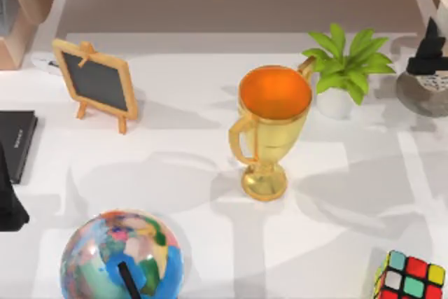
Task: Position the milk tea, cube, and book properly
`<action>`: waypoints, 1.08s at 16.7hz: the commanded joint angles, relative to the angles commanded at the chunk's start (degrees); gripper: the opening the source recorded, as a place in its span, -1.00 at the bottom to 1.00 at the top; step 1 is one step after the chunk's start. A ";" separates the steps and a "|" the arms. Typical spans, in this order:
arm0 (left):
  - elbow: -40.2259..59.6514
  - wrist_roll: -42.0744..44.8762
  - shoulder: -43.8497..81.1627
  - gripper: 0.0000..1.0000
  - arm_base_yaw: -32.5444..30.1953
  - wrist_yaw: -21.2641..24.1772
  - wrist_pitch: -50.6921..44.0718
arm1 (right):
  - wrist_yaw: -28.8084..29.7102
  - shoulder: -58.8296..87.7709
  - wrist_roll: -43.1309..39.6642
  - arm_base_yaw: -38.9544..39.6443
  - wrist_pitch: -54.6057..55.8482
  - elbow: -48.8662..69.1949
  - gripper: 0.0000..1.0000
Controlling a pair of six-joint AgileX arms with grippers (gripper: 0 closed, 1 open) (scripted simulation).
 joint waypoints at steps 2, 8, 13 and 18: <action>0.00 0.00 0.00 1.00 0.00 0.00 0.00 | 0.00 0.00 0.00 0.00 0.00 0.00 -0.10; 0.00 0.00 0.00 1.00 0.00 0.00 0.00 | 0.00 0.00 0.00 0.00 0.00 0.00 0.81; 0.00 0.00 0.00 1.00 0.00 0.00 0.00 | 0.00 0.00 0.00 0.00 0.00 0.00 1.00; 0.00 0.00 0.00 1.00 0.00 0.00 0.00 | 0.00 -0.02 0.00 0.06 -0.01 0.05 1.00</action>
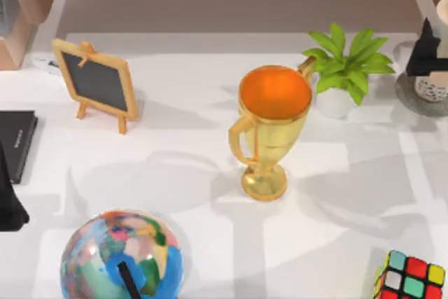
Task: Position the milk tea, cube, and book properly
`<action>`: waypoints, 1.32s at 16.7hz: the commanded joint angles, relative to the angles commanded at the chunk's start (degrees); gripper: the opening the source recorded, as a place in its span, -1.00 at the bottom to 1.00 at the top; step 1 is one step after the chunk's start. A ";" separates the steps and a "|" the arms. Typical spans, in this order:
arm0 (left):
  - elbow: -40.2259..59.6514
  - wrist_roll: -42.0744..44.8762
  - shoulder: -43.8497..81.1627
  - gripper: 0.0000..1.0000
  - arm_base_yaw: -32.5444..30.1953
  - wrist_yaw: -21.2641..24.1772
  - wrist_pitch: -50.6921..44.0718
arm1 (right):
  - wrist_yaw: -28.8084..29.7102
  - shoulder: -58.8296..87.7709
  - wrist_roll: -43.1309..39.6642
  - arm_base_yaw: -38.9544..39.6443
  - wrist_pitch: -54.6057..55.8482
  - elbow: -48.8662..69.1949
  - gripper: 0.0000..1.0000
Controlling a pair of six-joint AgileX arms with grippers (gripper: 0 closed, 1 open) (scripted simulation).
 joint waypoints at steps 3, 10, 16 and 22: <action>0.00 0.00 0.00 1.00 0.00 0.00 0.00 | 0.11 -1.52 0.08 -0.55 1.17 -1.14 1.00; 0.00 0.00 0.00 1.00 0.00 0.00 0.00 | 0.17 -3.25 0.03 0.22 4.13 -7.39 1.00; 0.00 0.00 0.00 1.00 0.00 0.00 0.00 | 0.16 -5.25 0.07 -0.03 2.22 -7.67 1.00; 0.00 0.00 0.00 1.00 0.00 0.00 0.00 | 0.13 -16.82 0.09 0.24 -6.76 -10.03 1.00</action>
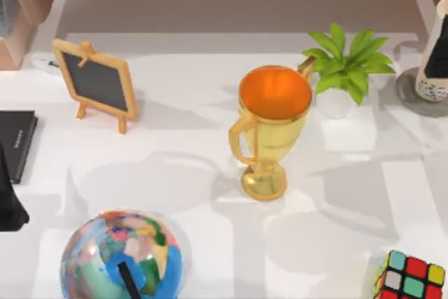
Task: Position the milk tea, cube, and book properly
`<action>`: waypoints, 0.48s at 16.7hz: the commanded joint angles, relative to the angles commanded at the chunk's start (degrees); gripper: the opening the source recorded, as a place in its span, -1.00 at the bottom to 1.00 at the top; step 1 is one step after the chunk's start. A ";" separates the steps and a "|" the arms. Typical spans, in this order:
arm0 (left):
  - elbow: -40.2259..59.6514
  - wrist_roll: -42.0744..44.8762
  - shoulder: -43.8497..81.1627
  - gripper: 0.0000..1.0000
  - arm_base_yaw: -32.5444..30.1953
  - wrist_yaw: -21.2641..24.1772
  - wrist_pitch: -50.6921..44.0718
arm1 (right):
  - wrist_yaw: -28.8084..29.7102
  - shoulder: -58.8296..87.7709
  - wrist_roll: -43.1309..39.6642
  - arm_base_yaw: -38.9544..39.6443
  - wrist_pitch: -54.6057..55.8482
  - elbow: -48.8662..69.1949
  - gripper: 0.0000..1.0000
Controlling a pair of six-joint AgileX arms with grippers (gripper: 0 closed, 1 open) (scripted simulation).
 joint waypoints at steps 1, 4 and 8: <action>0.00 0.00 0.00 1.00 0.00 0.00 0.00 | -0.01 -1.33 0.01 0.01 -1.11 -0.26 1.00; 0.00 0.00 0.00 1.00 0.00 0.00 0.00 | -0.01 -2.39 0.02 0.02 -2.02 -0.51 1.00; 0.00 0.00 0.00 1.00 0.00 0.00 0.00 | 0.06 -2.66 0.54 0.02 -2.43 0.11 1.00</action>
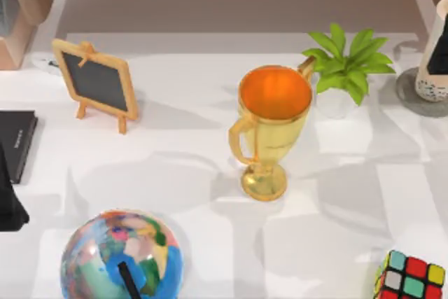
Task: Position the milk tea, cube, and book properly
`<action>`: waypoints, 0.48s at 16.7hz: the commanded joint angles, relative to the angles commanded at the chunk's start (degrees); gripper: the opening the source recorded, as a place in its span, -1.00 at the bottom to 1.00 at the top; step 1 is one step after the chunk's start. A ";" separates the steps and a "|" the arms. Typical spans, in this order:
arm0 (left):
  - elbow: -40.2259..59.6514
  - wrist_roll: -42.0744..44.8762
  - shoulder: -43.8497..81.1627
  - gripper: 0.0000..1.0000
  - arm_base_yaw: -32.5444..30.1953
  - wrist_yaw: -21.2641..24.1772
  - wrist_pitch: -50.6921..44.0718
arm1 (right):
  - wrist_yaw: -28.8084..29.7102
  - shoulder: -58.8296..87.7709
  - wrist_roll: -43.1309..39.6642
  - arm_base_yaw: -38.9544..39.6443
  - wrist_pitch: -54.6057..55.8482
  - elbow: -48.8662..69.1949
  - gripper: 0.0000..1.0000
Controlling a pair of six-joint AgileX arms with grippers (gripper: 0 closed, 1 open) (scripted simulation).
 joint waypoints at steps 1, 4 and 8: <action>0.00 0.00 0.00 1.00 0.00 0.00 0.00 | 0.12 -0.89 1.01 0.25 -1.17 0.68 1.00; 0.00 0.00 0.00 1.00 0.00 0.00 0.00 | 0.70 -5.32 6.52 1.96 -8.34 4.09 1.00; 0.00 0.00 0.00 1.00 0.00 0.00 0.00 | 1.41 -12.05 17.67 6.62 -26.31 9.65 1.00</action>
